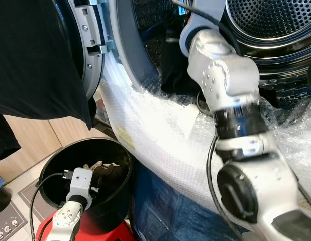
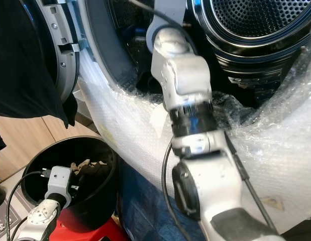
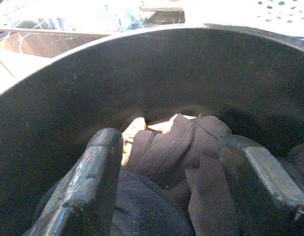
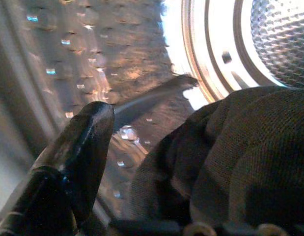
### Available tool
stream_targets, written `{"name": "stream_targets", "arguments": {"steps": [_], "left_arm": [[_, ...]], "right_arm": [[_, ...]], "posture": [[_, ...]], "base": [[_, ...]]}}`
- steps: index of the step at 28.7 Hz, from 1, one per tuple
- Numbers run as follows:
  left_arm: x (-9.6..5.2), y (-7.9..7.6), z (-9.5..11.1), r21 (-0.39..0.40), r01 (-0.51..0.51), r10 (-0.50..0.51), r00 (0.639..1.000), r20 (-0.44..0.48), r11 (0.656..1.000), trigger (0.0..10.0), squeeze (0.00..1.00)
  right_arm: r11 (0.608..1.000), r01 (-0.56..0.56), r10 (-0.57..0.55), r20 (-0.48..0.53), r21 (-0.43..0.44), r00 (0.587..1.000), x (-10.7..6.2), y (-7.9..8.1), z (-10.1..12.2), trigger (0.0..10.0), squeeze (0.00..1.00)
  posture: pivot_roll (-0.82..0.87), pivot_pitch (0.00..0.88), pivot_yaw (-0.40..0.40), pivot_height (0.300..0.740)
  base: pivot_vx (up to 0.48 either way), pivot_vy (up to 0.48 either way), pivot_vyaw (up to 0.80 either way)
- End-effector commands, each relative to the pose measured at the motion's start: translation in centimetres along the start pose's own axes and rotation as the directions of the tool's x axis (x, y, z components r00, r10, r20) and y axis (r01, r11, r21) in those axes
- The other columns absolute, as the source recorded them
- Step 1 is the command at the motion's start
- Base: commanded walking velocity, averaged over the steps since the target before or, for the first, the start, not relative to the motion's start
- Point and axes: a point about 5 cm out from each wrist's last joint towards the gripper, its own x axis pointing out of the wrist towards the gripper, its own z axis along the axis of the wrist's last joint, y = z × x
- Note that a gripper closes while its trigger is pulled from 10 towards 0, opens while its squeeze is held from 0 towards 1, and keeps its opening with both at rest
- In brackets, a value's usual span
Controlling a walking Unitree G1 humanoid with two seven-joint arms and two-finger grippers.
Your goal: Clothes washing
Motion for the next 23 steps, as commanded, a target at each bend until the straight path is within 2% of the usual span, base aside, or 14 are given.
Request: {"name": "stream_targets", "arguments": {"steps": [1,2,4,5,6,7,10,12,13,15,18,23], "left_arm": [[-1.2,-1.6,-3.1,-0.019,0.050,-0.052,0.986,-0.159,0.999,10.0,0.00],[-1.1,-1.6,-3.0,-0.019,0.048,-0.051,0.987,-0.154,0.999,10.0,0.00],[-1.0,-1.6,-2.9,-0.021,0.047,-0.049,0.988,-0.147,0.999,10.0,0.00],[-1.0,-1.6,-2.8,-0.021,0.047,-0.049,0.988,-0.145,0.999,10.0,0.00],[-1.0,-1.6,-2.8,-0.021,0.047,-0.049,0.988,-0.145,0.999,10.0,0.00],[-1.1,-1.7,-2.9,-0.021,0.047,-0.050,0.988,-0.146,0.999,10.0,0.00],[-1.2,-1.7,-3.1,-0.021,0.049,-0.052,0.987,-0.150,0.999,10.0,0.00],[-1.2,-1.8,-3.1,-0.023,0.050,-0.052,0.987,-0.150,0.999,10.0,0.00],[-1.2,-1.8,-3.1,-0.023,0.050,-0.052,0.987,-0.150,0.999,10.0,0.00],[-1.2,-1.9,-3.1,-0.027,0.052,-0.055,0.987,-0.151,0.998,10.0,0.00],[-1.3,-2.1,-3.2,-0.028,0.060,-0.063,0.986,-0.155,0.998,10.0,0.00],[-1.4,-2.3,-3.4,-0.030,0.061,-0.065,0.985,-0.158,0.998,10.0,0.00]], "right_arm": [[0.998,0.057,-0.056,0.027,-0.028,0.998,0.3,-0.1,0.6,10.0,0.00],[0.988,0.148,-0.146,0.037,-0.041,0.989,0.6,-1.1,0.5,10.0,0.00],[0.939,0.343,-0.342,0.058,-0.009,0.938,1.0,-3.9,0.7,10.0,0.00],[0.919,0.393,-0.393,0.059,0.017,0.918,1.1,-4.8,0.8,10.0,0.00],[0.919,0.393,-0.393,0.059,0.017,0.918,1.1,-4.8,0.8,10.0,0.00],[0.911,0.410,-0.412,0.069,0.033,0.909,1.2,-5.6,1.1,10.0,0.00],[0.929,0.371,-0.371,0.067,0.009,0.926,1.5,-5.4,0.6,10.0,0.00],[0.957,0.287,-0.286,0.038,-0.034,0.957,1.7,-4.4,-0.5,10.0,0.00],[0.957,0.287,-0.286,0.038,-0.034,0.957,1.7,-4.4,-0.5,10.0,0.00],[0.969,0.245,-0.246,-0.010,-0.033,0.969,1.7,-3.8,-1.9,10.0,0.00],[0.972,0.230,-0.233,-0.046,-0.054,0.971,1.5,-3.7,-3.2,10.0,0.00],[0.980,0.194,-0.195,-0.026,-0.052,0.980,0.7,-4.3,-1.9,10.0,0.00]], "posture": [[-0.02,0.058,-0.034,0.740],[-0.02,0.058,-0.034,0.740],[-0.01,0.055,-0.035,0.740],[-0.01,0.055,-0.035,0.740],[-0.01,0.055,-0.035,0.740],[-0.02,0.055,-0.037,0.740],[-0.02,0.056,-0.038,0.740],[-0.02,0.056,-0.038,0.740],[-0.02,0.056,-0.038,0.740],[-0.02,0.058,-0.036,0.740],[-0.03,0.058,-0.037,0.740],[-0.03,0.055,-0.038,0.740]], "base": [[0.000,0.000,0.00],[0.000,0.000,0.00],[0.000,0.000,0.00],[0.000,0.000,0.00],[0.000,0.000,0.00],[0.000,0.000,0.00],[0.000,0.000,0.00],[0.000,0.000,0.00],[0.000,0.000,0.00],[0.000,0.000,0.00],[0.000,0.000,0.00],[0.000,0.000,0.00]]}}
